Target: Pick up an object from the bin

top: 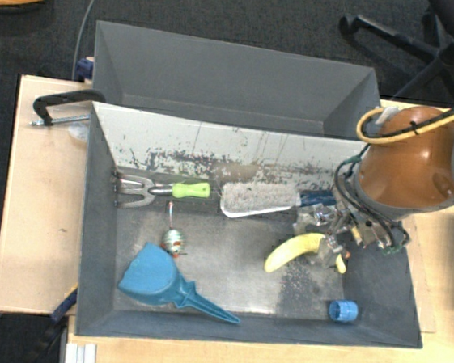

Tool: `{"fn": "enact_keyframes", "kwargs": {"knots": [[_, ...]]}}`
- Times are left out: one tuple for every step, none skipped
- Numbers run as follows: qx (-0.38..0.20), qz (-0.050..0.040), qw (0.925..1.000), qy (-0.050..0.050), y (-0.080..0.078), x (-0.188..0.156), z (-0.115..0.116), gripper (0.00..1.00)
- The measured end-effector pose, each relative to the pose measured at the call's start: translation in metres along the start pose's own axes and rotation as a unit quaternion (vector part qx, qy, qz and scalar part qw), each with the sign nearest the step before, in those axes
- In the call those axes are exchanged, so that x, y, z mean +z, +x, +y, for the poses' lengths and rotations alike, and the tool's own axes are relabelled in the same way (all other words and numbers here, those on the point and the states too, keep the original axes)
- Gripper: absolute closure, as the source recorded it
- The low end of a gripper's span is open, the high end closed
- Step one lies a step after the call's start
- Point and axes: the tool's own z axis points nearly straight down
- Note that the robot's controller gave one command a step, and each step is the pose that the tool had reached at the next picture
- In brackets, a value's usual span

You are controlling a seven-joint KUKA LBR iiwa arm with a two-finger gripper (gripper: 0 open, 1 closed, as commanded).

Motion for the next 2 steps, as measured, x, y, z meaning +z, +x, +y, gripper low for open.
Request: {"fn": "enact_keyframes", "kwargs": {"knots": [[0.052,-0.0011,0.9986,0.000,0.029,-0.027,0.021,1.00],[0.086,-0.0080,0.9963,0.002,-0.005,-0.090,0.014,1.00]]}}
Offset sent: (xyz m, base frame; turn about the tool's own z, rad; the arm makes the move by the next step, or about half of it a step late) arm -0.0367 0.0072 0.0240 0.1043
